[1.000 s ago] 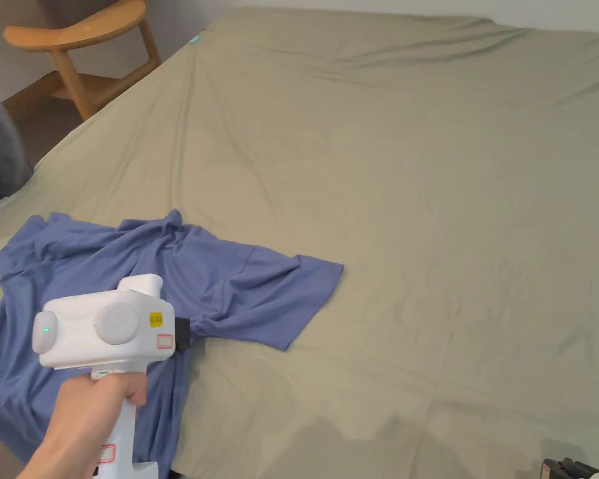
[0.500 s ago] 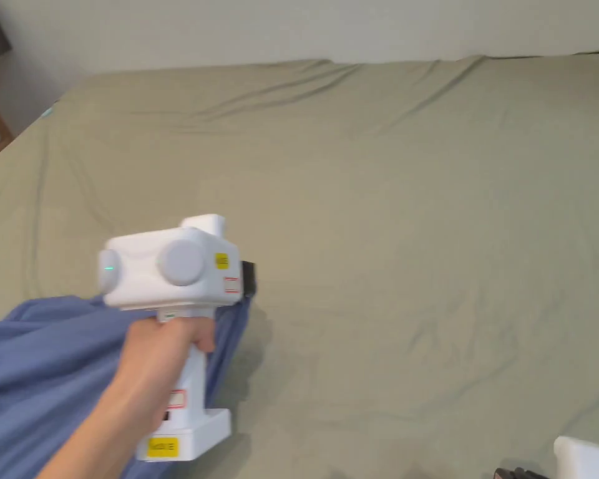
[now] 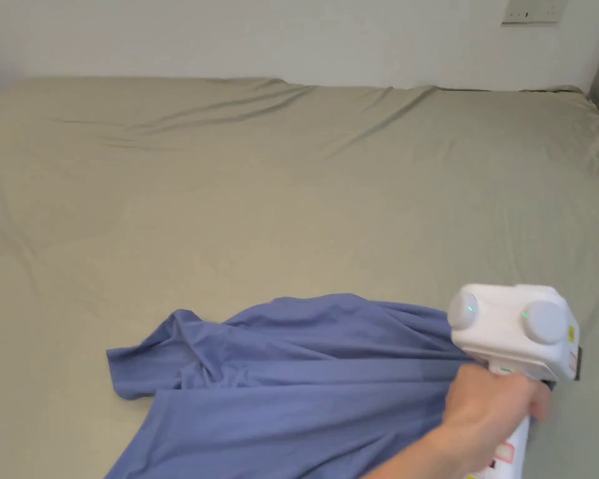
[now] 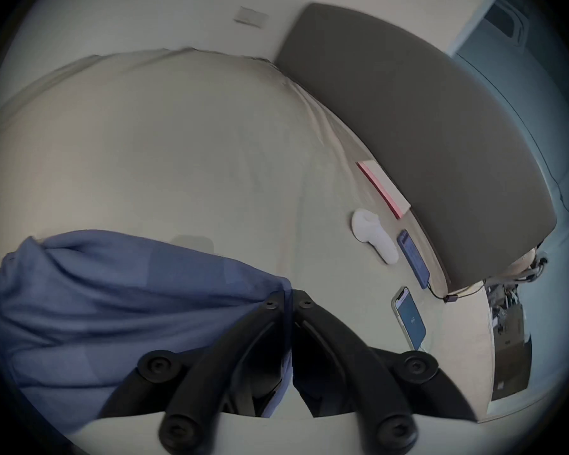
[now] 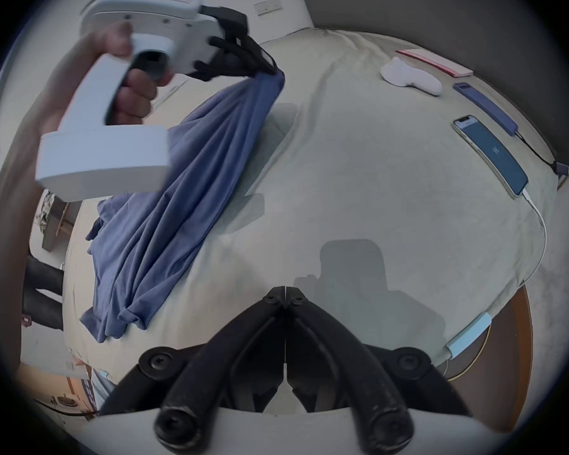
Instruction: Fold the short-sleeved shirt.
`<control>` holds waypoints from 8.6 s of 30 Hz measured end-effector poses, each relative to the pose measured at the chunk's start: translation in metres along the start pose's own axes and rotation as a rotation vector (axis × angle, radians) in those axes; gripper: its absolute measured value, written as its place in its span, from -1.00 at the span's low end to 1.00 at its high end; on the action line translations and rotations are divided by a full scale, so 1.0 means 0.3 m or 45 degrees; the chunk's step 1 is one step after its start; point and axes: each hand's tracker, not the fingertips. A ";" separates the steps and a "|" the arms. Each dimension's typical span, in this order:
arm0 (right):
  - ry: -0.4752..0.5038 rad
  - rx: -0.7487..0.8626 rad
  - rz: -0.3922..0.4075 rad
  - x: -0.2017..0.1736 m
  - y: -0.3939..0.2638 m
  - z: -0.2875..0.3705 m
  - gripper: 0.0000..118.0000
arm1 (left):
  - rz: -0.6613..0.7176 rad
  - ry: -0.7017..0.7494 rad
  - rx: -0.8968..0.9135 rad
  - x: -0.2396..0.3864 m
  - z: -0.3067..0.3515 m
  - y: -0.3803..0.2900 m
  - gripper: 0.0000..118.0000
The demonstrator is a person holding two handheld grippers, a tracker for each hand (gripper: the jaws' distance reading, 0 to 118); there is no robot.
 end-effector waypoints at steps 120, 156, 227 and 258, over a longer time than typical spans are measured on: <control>-0.101 0.909 0.675 -0.719 1.155 0.963 -0.98 | 0.258 1.013 0.915 -0.629 2.290 -0.204 -0.99; -0.273 1.014 0.616 -0.955 1.788 0.741 -0.98 | 0.287 1.129 1.042 -0.794 2.227 0.572 -0.99; -0.107 0.131 0.166 0.221 -0.011 0.191 0.83 | 0.576 0.815 0.232 -0.878 1.544 -1.411 0.86; -0.176 0.110 0.231 0.163 -0.018 0.185 0.93 | 0.566 0.734 0.213 -0.894 1.450 -1.314 -1.00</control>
